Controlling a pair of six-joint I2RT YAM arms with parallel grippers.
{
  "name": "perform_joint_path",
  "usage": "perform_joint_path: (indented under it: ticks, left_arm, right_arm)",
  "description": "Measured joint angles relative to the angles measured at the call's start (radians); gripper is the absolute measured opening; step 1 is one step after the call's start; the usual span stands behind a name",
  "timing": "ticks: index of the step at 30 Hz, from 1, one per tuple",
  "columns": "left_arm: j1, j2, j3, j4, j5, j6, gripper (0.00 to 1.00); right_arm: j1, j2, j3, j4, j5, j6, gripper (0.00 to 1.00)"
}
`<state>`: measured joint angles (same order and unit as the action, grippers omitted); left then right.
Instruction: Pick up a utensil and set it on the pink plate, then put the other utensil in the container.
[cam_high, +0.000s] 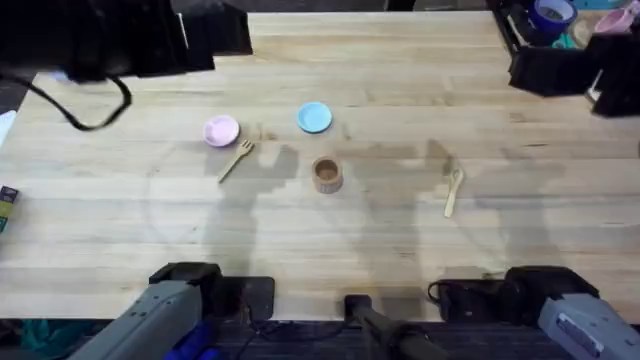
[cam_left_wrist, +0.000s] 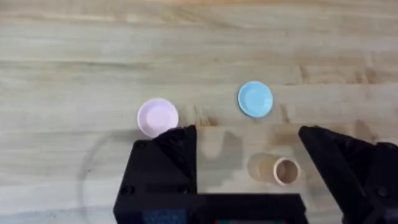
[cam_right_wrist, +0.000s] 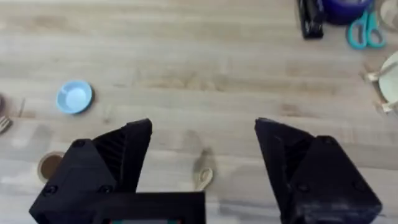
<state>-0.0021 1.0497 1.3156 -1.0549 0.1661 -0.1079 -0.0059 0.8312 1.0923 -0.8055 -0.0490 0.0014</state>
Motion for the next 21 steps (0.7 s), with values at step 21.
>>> perform_joint_path:
  ticks: [21]
  left_arm:
    - [0.0, 0.095, 0.169, -0.194, 0.003, 0.0, 0.993]
  right_arm:
    - [0.0, 0.297, 0.289, -0.242, -0.069, 0.007, 0.996]
